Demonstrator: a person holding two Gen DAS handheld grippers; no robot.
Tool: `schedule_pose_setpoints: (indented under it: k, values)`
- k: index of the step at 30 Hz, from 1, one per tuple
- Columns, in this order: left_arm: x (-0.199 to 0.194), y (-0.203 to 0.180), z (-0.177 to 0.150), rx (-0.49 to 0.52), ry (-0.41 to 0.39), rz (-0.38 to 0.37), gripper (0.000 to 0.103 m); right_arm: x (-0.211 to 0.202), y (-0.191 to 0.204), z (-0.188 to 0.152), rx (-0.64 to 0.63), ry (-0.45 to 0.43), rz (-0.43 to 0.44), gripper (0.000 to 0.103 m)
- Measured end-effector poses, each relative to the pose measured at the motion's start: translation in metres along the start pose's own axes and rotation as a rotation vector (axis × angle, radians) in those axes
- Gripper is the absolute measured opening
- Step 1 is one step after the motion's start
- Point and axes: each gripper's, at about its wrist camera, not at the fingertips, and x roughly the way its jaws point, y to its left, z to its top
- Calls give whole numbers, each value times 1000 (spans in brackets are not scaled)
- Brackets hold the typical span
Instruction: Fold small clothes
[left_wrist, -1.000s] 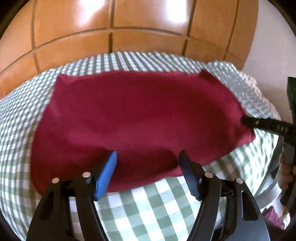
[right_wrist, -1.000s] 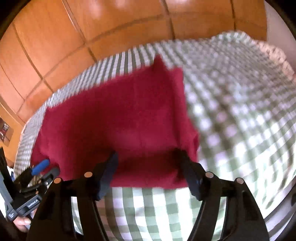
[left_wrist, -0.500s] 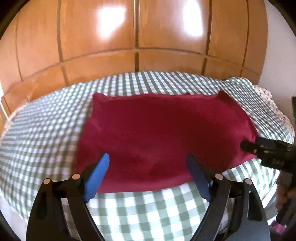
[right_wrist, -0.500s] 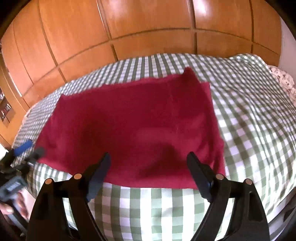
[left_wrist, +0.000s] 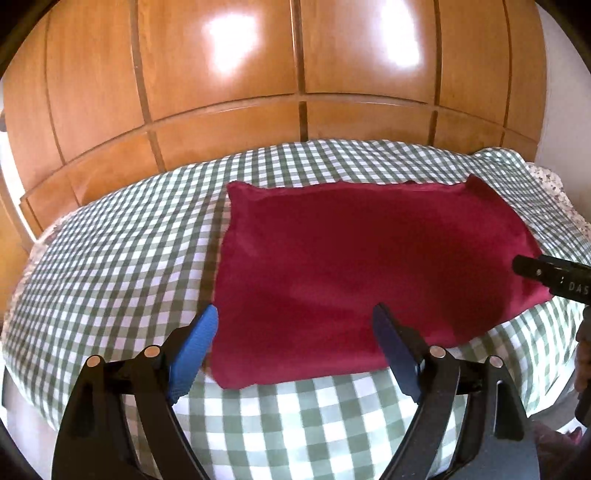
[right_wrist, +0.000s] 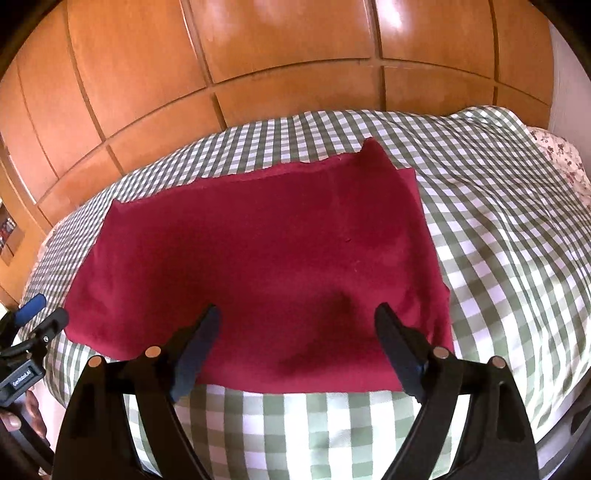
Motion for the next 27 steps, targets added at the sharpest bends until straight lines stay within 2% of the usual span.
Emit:
schedule_pose_setpoints:
  k: [11,27]
  values:
    - [11,9,15,23,-17,12,84,11,-5,7,37,2,1,87]
    - [60,5,69,44,-6,-27,83,15,-22,17,87,-24,-35,88]
